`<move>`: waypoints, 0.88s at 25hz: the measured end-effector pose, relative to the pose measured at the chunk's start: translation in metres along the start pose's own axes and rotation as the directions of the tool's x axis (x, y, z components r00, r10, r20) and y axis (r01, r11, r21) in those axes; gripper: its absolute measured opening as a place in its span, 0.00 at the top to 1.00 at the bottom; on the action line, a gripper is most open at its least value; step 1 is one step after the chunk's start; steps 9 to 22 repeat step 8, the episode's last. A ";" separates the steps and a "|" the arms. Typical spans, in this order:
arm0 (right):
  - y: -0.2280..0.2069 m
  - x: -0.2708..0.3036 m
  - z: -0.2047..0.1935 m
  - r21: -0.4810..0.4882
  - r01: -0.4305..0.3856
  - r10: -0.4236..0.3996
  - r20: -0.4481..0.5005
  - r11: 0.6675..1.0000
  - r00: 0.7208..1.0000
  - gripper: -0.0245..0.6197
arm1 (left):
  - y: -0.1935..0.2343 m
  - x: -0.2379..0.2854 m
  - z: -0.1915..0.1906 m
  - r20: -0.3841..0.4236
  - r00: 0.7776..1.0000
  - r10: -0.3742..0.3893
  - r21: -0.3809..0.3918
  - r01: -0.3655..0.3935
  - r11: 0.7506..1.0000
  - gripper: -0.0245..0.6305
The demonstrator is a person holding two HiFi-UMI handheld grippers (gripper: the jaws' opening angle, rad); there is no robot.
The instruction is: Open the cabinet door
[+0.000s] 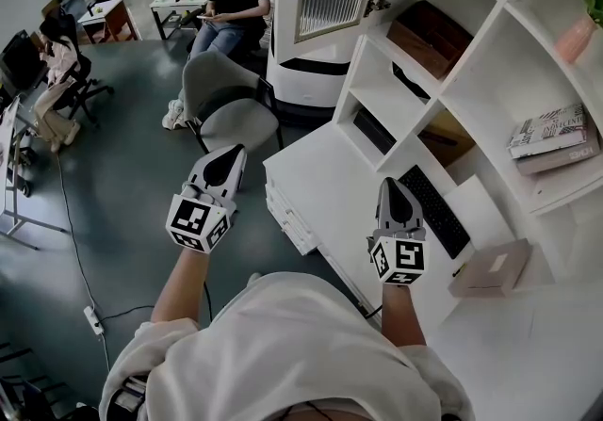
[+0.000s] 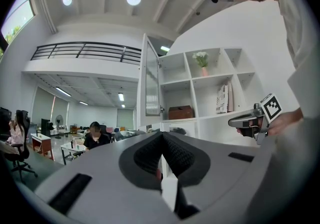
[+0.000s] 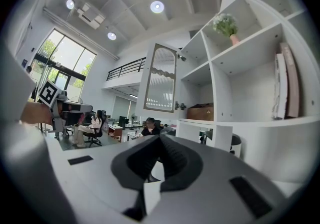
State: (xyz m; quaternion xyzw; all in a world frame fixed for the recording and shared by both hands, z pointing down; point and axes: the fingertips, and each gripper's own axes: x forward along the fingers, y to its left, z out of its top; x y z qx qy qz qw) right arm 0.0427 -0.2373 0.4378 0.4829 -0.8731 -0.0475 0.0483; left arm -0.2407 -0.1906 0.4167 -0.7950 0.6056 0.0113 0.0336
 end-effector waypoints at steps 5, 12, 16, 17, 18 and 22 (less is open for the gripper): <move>0.000 0.000 0.001 0.000 -0.002 0.002 0.001 1.000 1.000 0.96 | 0.000 0.000 0.001 -0.001 1.000 0.000 0.003 0.000 1.000 0.96; -0.001 0.001 0.001 0.001 0.000 0.000 0.004 1.000 1.000 0.96 | 0.000 0.001 0.001 -0.001 1.000 0.000 0.003 0.000 1.000 0.96; -0.001 0.001 0.001 0.001 0.000 0.000 0.004 1.000 1.000 0.96 | 0.000 0.001 0.001 -0.001 1.000 0.000 0.003 0.000 1.000 0.96; -0.001 0.001 0.001 0.001 0.000 0.000 0.004 1.000 1.000 0.96 | 0.000 0.001 0.001 -0.001 1.000 0.000 0.003 0.000 1.000 0.96; -0.001 0.001 0.001 0.001 0.000 0.000 0.004 1.000 1.000 0.96 | 0.000 0.001 0.001 -0.001 1.000 0.000 0.003 0.000 1.000 0.96; -0.001 0.001 0.001 0.001 0.000 0.000 0.004 1.000 1.000 0.96 | 0.000 0.001 0.001 -0.001 1.000 0.000 0.003 0.000 1.000 0.96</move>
